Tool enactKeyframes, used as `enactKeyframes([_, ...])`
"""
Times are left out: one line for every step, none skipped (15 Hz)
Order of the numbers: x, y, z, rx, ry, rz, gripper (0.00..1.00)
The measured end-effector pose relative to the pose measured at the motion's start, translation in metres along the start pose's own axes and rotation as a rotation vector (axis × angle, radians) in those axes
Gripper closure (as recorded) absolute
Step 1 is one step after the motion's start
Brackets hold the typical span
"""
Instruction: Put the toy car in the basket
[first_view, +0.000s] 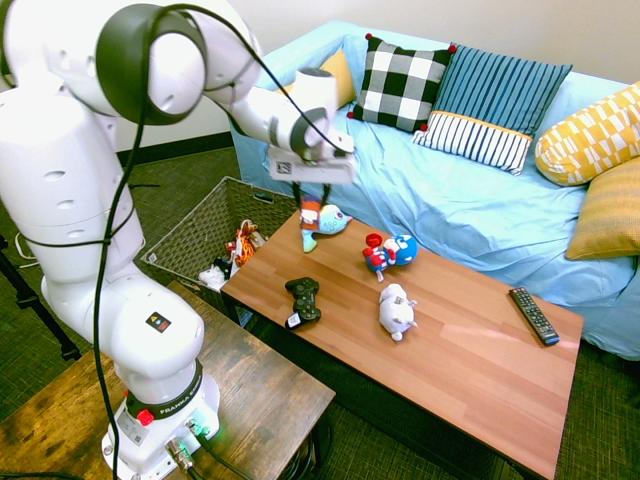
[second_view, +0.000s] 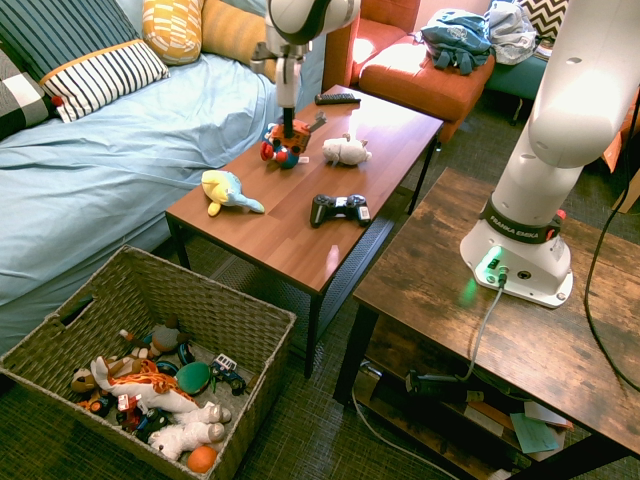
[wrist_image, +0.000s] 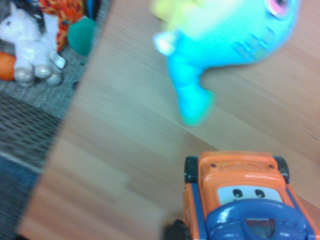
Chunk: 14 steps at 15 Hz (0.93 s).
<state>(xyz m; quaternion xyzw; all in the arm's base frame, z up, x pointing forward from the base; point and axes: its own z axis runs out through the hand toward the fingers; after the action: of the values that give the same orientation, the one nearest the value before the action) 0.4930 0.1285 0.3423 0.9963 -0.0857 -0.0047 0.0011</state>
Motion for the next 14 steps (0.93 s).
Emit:
enactKeyframes([-0.026, -0.051, -0.020, -0.018, 0.007, -0.027, 1.00])
enactKeyframes([-0.051, -0.104, -0.036, -0.038, 0.012, -0.051, 1.00])
enactKeyframes([-0.075, -0.156, -0.043, -0.057, 0.017, -0.070, 1.00])
enactKeyframes([-0.097, -0.201, -0.036, -0.085, 0.008, -0.078, 1.00])
enactKeyframes([-0.111, -0.234, -0.022, -0.113, -0.010, -0.081, 0.00])
enactKeyframes([-0.113, -0.255, -0.001, -0.145, -0.031, -0.083, 0.00])
enactKeyframes([-0.103, -0.266, 0.022, -0.171, -0.051, -0.075, 0.00])
enactKeyframes([-0.084, -0.272, 0.044, -0.179, -0.074, -0.056, 0.00])
enactKeyframes([-0.065, -0.277, 0.066, -0.182, -0.099, -0.035, 0.00])
enactKeyframes([-0.048, -0.284, 0.081, -0.181, -0.118, -0.021, 0.00])
enactKeyframes([-0.037, -0.294, 0.084, -0.174, -0.128, -0.014, 0.00])
enactKeyframes([-0.031, -0.304, 0.076, -0.164, -0.133, -0.012, 0.00])
enactKeyframes([-0.028, -0.311, 0.064, -0.155, -0.132, -0.010, 0.00])
enactKeyframes([-0.024, -0.314, 0.053, -0.148, -0.128, -0.007, 0.00])
